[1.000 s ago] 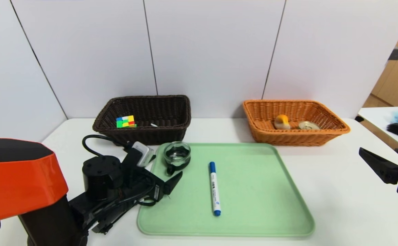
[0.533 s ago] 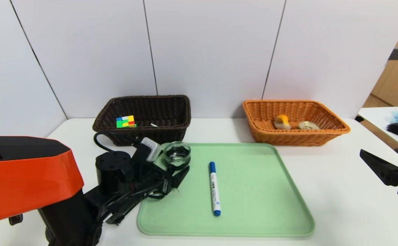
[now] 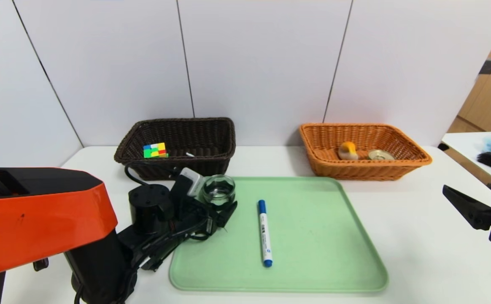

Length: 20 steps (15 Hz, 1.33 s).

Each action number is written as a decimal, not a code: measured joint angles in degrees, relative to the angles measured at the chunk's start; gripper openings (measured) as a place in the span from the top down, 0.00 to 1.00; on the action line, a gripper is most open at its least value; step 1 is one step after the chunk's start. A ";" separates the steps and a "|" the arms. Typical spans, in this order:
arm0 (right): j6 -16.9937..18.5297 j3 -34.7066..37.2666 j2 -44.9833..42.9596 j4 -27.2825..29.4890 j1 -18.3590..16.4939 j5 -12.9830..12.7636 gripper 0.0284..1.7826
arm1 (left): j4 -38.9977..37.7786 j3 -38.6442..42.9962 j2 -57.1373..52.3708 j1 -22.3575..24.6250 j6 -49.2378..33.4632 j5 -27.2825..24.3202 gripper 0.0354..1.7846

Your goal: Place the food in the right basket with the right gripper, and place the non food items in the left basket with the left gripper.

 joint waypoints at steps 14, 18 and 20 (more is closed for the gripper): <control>0.00 0.02 0.06 0.00 0.00 0.83 0.05 | 0.05 -1.55 0.76 0.00 0.35 1.33 0.32; 0.00 0.02 0.06 0.00 0.00 0.83 0.05 | 0.05 -1.33 0.17 -0.33 0.22 1.22 0.33; -0.01 0.21 0.09 0.00 0.06 0.88 0.05 | 0.05 -0.30 -1.78 -2.61 -0.11 0.89 0.33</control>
